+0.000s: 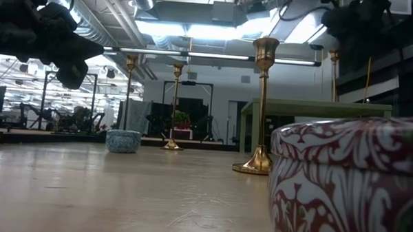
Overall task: Pick & Place candle stick holders
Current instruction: Put the gold candle holder on the shelf
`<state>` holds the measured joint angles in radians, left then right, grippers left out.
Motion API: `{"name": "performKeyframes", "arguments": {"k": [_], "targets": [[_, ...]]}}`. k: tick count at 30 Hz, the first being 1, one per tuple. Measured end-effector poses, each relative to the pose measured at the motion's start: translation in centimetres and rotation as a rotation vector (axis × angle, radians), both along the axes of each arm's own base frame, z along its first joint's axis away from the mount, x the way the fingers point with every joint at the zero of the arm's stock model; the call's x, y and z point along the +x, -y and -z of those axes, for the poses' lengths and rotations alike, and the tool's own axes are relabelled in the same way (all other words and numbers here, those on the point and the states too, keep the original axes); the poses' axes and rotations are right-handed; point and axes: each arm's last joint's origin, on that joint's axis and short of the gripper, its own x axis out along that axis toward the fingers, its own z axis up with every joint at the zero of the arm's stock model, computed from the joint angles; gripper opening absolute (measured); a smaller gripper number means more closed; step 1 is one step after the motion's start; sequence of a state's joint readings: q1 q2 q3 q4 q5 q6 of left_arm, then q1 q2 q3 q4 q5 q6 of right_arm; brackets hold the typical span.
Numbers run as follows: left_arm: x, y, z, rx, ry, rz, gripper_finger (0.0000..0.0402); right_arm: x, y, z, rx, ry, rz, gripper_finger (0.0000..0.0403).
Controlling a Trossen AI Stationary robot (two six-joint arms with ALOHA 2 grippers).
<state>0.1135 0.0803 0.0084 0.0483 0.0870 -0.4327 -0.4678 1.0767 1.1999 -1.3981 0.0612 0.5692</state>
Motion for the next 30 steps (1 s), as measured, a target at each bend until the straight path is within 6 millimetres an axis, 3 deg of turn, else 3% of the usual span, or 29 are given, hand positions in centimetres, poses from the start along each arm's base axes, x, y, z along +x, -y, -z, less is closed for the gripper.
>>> {"name": "performKeyframes", "arguments": {"k": [6, 16, 30], "targets": [[0.0, 0.0, 0.0, 0.000, 0.000, 0.000, 0.0006, 1.1, -1.8, 0.7, -0.041, -0.030, -0.358, 0.0181], [0.0, 0.0, 0.0, 0.000, 0.000, 0.000, 0.0006, 3.9, -5.6, 3.7, -0.078, 0.084, -0.750, 0.0181], [0.0, 0.0, 0.0, 0.000, 0.000, 0.000, 0.0006, 7.9, -9.4, 10.9, -0.241, 0.293, -1.153, 0.0181]]}}
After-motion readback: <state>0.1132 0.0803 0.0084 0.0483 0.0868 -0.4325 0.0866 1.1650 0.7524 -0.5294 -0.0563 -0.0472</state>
